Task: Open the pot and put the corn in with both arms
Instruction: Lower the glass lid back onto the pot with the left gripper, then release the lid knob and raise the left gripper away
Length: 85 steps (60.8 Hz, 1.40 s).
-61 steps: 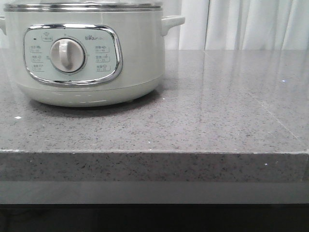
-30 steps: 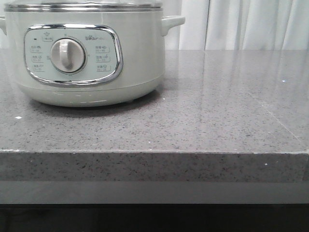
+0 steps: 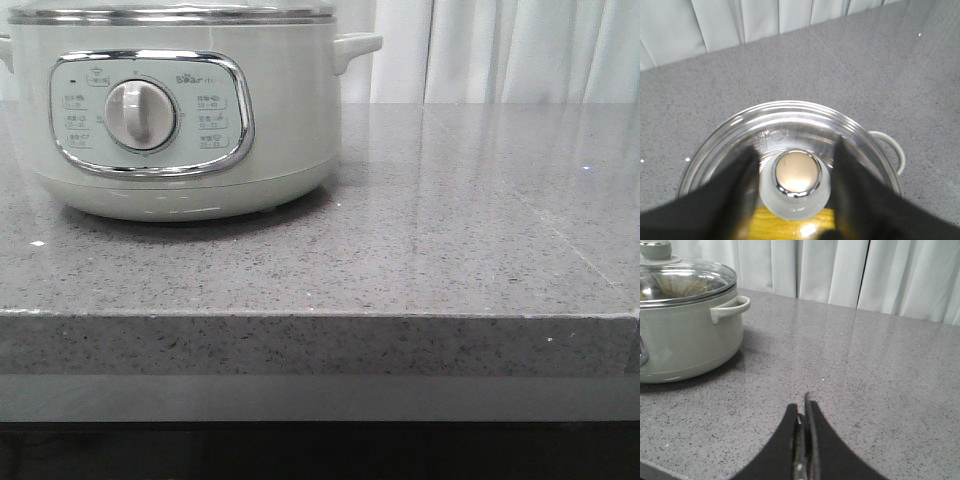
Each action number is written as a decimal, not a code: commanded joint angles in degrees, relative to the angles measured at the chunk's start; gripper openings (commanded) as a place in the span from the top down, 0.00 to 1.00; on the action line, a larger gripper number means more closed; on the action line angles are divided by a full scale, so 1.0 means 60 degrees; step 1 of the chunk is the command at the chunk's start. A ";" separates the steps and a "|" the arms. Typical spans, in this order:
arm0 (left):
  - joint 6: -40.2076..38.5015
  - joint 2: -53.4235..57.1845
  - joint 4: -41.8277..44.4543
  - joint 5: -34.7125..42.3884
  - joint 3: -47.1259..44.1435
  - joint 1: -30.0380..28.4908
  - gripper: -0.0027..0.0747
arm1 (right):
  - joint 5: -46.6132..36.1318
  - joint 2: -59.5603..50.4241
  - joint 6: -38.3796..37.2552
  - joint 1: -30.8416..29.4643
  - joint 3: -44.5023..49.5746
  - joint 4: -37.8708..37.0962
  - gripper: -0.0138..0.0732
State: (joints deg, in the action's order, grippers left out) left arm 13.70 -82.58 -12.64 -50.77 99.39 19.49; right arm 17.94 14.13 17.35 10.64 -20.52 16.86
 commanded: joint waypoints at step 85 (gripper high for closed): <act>0.0030 1.1702 -0.0310 0.3488 -1.0915 0.0044 0.99 | -0.0795 0.0071 0.0099 -0.0032 -0.0236 -0.0019 0.92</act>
State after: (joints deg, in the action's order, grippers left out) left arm 14.02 -11.62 -13.61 -34.83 33.29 19.49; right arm 17.94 14.13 17.35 10.64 -20.52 16.86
